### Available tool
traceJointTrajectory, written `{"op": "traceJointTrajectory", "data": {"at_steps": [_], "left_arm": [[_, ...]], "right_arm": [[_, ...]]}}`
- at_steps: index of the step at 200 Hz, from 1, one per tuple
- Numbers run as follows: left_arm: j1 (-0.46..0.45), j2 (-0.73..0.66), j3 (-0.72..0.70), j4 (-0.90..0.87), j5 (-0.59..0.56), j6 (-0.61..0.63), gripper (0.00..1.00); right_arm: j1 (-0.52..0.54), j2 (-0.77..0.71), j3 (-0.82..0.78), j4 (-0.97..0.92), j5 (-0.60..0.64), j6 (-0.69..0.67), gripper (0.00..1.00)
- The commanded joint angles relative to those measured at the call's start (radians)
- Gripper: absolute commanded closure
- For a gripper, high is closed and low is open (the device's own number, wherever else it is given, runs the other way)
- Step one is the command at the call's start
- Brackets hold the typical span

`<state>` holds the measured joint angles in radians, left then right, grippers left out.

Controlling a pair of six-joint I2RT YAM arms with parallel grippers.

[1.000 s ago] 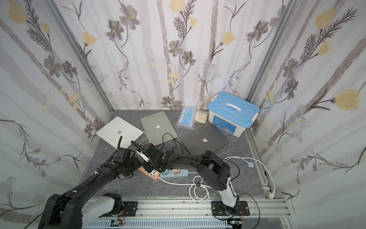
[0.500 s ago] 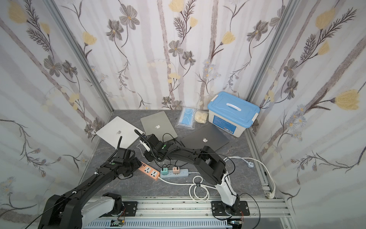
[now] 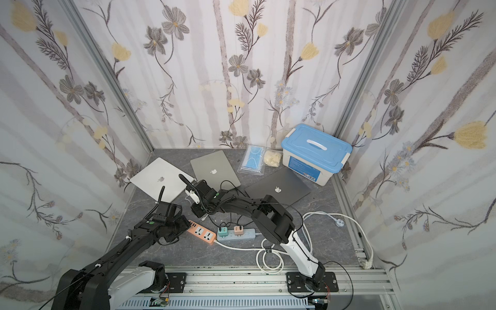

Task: Unplug the laptop charger
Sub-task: Place the plug at the center of the board.

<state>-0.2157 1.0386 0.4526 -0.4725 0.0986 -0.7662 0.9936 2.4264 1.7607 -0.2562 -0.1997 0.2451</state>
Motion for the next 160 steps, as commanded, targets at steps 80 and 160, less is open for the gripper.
{"op": "traceJointTrajectory", "data": {"at_steps": [80,160], "left_arm": [[0.006,0.010,0.033,-0.059,-0.029,0.015,0.30],[0.010,-0.013,0.073,-0.085,-0.035,0.031,0.28]], "right_arm": [[0.004,0.037,-0.001,-0.020,-0.113,0.003,0.90],[0.001,0.024,0.004,-0.014,-0.088,0.002,0.68]]}}
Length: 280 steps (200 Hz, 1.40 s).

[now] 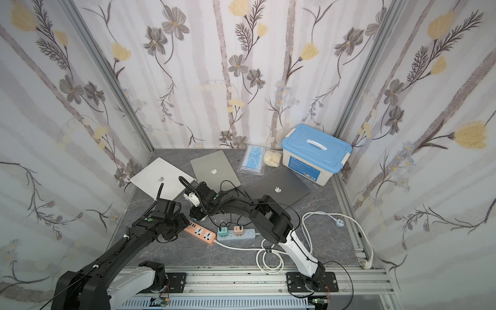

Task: Unplug the laptop charger
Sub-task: Place the plug at the center of the board.

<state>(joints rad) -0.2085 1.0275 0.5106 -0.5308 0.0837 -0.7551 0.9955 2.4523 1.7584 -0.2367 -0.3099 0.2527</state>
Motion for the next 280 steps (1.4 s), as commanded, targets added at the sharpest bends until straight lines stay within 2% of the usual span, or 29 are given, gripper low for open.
{"op": "traceJointTrajectory", "data": {"at_steps": [1,61,89,109,160,183,219,247,280], "left_arm": [[0.005,-0.002,0.015,-0.027,-0.021,0.021,0.28],[0.012,0.035,0.036,-0.003,-0.002,0.034,0.27],[0.011,0.042,0.050,-0.003,0.000,0.034,0.27],[0.011,0.046,0.057,-0.007,-0.001,0.034,0.27],[0.012,0.001,0.087,-0.051,-0.004,0.042,0.26],[0.011,-0.002,0.126,-0.074,-0.006,0.065,0.25],[0.012,0.068,0.209,-0.047,0.025,0.085,0.24],[-0.005,0.160,0.291,0.024,0.074,0.080,0.24],[-0.070,0.293,0.407,0.088,0.099,0.068,0.24]], "right_arm": [[0.000,-0.003,0.006,-0.033,0.022,-0.006,0.68],[-0.014,-0.021,0.021,-0.054,0.056,-0.010,0.58],[-0.027,-0.051,0.021,-0.071,0.083,-0.023,0.49],[-0.041,-0.079,0.020,-0.076,0.076,-0.029,0.46],[-0.087,-0.168,0.018,-0.113,0.120,-0.056,0.24],[-0.122,-0.228,-0.024,-0.123,0.168,-0.070,0.22],[-0.211,-0.276,-0.096,-0.116,0.199,-0.083,0.22],[-0.286,-0.246,-0.100,-0.115,0.212,-0.098,0.23],[-0.348,-0.166,-0.052,-0.127,0.202,-0.110,0.26]]}}
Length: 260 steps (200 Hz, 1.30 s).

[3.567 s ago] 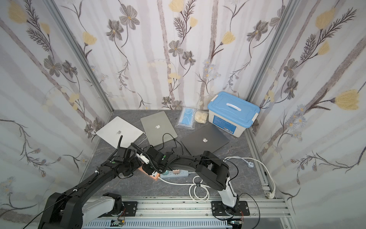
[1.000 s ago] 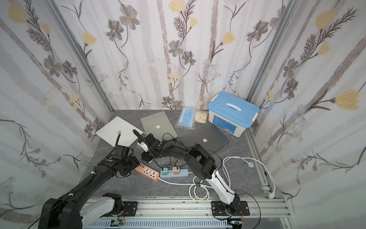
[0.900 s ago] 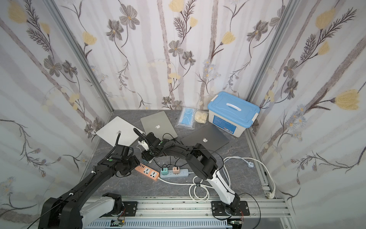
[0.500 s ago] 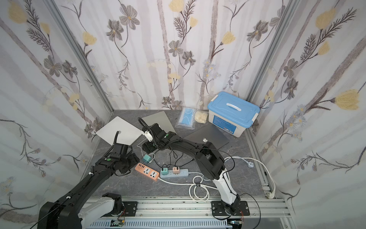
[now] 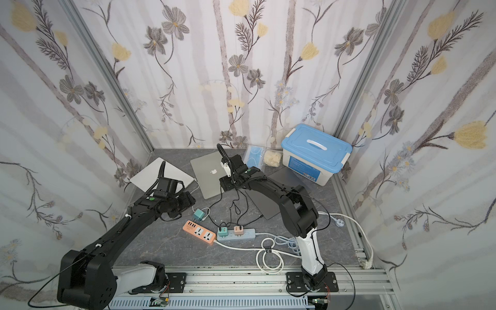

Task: Unplug the laptop charger
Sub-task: Place the plug at the center of the board, then remove the charging cable from the laptop.

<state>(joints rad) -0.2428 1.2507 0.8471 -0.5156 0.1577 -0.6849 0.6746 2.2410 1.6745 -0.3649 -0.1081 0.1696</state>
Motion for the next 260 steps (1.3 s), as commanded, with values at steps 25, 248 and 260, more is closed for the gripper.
{"op": "traceJointTrajectory", "data": {"at_steps": [25,248,260], "left_arm": [[-0.079,0.178,0.152,0.089,0.030,0.007,0.24],[-0.116,0.570,0.393,0.129,0.092,-0.015,0.24],[-0.116,0.564,0.386,0.132,0.089,-0.016,0.24]], "right_arm": [[-0.078,0.098,0.065,-0.010,-0.031,-0.027,0.30],[-0.053,0.195,0.033,-0.046,0.005,-0.027,0.72],[-0.050,0.195,0.031,-0.062,0.024,-0.025,0.73]]}}
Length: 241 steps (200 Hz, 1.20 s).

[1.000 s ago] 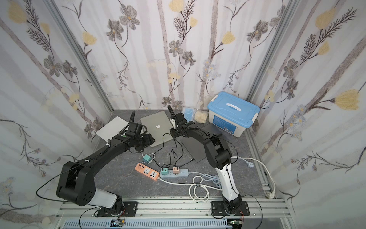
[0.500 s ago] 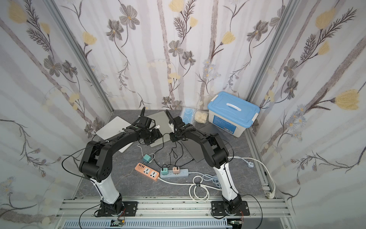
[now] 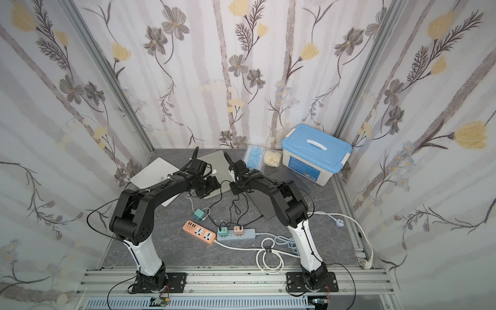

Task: Unplug the laptop charger
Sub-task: Remove the charging cable from the laptop.

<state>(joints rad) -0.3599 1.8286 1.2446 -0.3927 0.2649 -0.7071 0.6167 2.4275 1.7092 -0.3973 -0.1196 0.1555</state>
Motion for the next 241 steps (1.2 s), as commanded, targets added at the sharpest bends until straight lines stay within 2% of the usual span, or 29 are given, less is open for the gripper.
{"op": "traceJointTrajectory", "data": {"at_steps": [1,79,112,205,241], "left_arm": [[0.001,-0.015,-0.011,0.010,-0.018,0.005,0.24],[0.001,-0.025,-0.021,0.012,-0.024,0.018,0.24],[0.001,-0.011,-0.009,0.015,-0.022,0.021,0.24],[-0.017,-0.017,-0.094,0.037,-0.027,0.003,0.24],[-0.021,0.004,-0.094,0.043,-0.026,-0.004,0.24]], "right_arm": [[0.008,0.008,-0.005,-0.031,0.037,-0.011,0.73],[0.022,-0.018,-0.031,-0.069,0.099,-0.004,0.89],[0.022,-0.050,-0.073,-0.068,0.115,0.006,1.00],[0.041,-0.112,-0.175,-0.034,0.098,0.033,1.00],[0.049,-0.178,-0.275,0.017,0.072,0.050,1.00]]}}
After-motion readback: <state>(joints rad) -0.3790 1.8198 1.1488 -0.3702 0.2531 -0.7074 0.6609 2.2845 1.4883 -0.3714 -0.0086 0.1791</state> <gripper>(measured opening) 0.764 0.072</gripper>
